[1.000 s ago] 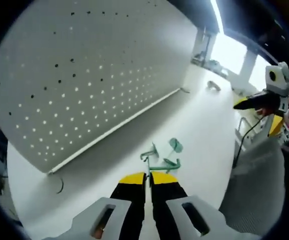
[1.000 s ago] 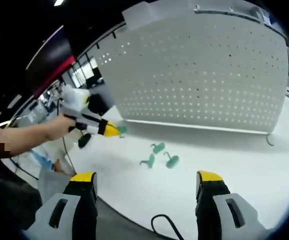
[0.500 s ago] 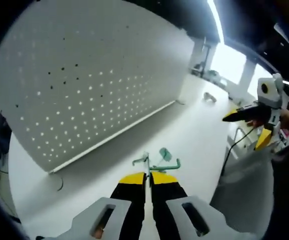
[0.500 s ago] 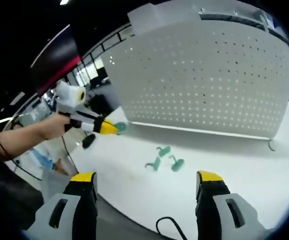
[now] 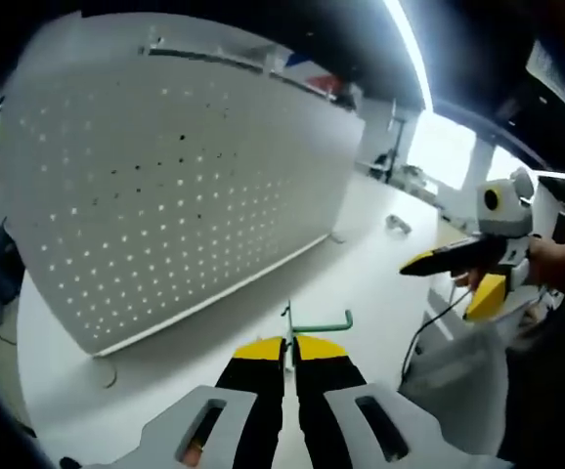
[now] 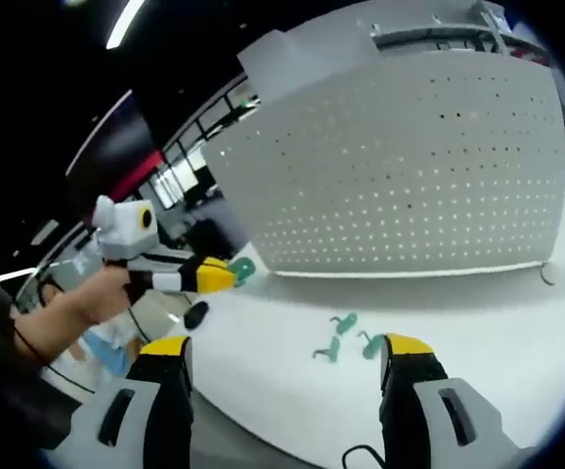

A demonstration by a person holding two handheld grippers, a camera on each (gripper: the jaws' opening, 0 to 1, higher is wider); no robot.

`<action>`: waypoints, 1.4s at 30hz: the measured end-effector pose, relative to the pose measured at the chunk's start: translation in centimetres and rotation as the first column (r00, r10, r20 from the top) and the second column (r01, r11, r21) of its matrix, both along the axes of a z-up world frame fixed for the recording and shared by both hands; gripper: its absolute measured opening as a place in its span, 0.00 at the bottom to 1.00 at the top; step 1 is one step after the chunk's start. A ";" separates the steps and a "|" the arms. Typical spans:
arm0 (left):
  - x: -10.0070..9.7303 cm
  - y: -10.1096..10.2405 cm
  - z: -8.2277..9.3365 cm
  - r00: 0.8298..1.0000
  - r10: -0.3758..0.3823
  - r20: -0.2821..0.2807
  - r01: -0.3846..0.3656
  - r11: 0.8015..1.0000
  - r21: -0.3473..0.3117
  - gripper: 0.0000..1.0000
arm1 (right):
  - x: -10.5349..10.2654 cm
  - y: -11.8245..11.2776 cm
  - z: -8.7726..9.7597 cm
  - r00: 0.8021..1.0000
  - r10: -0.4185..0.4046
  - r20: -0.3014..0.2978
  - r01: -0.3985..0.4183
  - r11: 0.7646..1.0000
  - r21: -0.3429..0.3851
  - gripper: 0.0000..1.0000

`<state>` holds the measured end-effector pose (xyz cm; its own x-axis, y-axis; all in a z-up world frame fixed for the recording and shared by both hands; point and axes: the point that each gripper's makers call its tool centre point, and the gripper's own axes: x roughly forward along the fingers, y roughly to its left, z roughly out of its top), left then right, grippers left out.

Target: Insert the hook assembly into the mounting plate slot until the hook locks in place.

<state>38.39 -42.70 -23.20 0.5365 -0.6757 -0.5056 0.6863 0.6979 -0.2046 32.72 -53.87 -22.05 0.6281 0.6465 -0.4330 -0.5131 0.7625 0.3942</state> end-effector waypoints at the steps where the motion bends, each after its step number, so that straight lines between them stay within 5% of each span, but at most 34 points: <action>1: -0.1 -0.1 0.1 1.000 0.002 0.001 -0.002 1.000 -0.003 0.02 | 0.0 0.2 0.1 1.000 0.000 0.003 0.000 1.000 0.007 0.78; 13: -1.5 -2.5 1.0 1.000 0.020 0.017 -0.018 0.995 -0.103 0.02 | 0.9 2.9 1.8 1.000 0.008 -0.007 -0.006 0.991 0.132 0.71; 17: -1.6 -2.7 1.2 1.000 0.007 0.019 -0.005 0.995 -0.102 0.02 | 1.1 4.1 3.0 0.996 -0.016 -0.087 0.043 0.948 0.316 0.63; 27: -1.9 -3.4 2.1 0.999 0.021 0.029 -0.016 0.990 -0.140 0.02 | 1.9 5.8 3.0 0.990 -0.015 -0.141 0.072 0.910 0.409 0.53; 32: -2.3 -3.9 2.7 1.000 0.027 0.010 -0.025 0.981 -0.191 0.02 | 1.9 6.5 2.9 0.989 0.002 -0.151 0.065 0.895 0.442 0.35; 42: -2.5 -3.3 2.9 0.997 0.069 0.019 -0.064 0.980 -0.189 0.02 | 2.5 7.1 3.5 0.982 -0.012 -0.186 0.108 0.850 0.516 0.23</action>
